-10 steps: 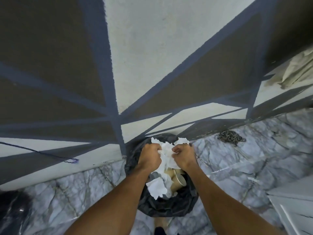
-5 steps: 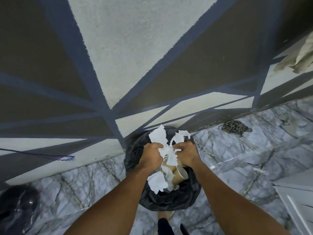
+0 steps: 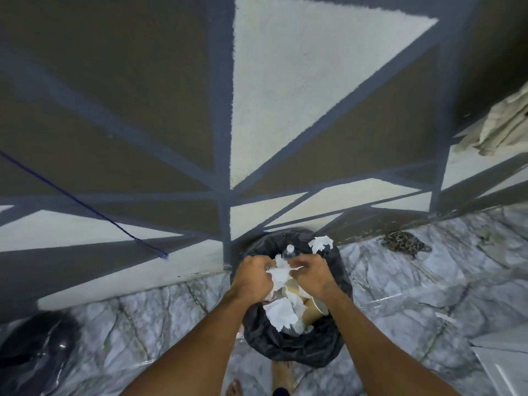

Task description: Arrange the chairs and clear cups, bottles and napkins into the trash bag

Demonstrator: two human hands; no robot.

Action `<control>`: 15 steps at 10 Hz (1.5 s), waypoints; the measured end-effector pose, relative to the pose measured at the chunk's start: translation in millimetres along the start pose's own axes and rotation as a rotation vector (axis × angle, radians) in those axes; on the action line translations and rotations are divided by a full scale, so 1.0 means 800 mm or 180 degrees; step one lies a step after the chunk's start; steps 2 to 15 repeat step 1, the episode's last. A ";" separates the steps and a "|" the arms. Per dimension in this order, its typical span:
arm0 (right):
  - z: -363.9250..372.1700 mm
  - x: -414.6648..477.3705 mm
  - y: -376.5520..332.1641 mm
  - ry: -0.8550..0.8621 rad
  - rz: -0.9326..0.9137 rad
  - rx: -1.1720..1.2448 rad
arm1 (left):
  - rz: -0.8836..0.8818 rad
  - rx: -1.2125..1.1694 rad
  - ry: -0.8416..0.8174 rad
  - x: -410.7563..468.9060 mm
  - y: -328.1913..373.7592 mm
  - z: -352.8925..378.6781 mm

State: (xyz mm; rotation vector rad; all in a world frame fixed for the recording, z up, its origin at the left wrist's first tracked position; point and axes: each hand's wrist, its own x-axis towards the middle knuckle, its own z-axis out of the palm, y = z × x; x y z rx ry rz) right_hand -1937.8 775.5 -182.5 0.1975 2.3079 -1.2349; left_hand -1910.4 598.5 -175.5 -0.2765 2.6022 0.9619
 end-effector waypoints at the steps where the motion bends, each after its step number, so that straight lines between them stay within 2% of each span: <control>1: 0.015 -0.046 -0.006 0.0114 -0.0013 0.0091 | 0.0026 -0.0221 -0.0076 -0.046 -0.012 -0.012; 15: 0.015 -0.046 -0.006 0.0114 -0.0013 0.0091 | 0.0026 -0.0221 -0.0076 -0.046 -0.012 -0.012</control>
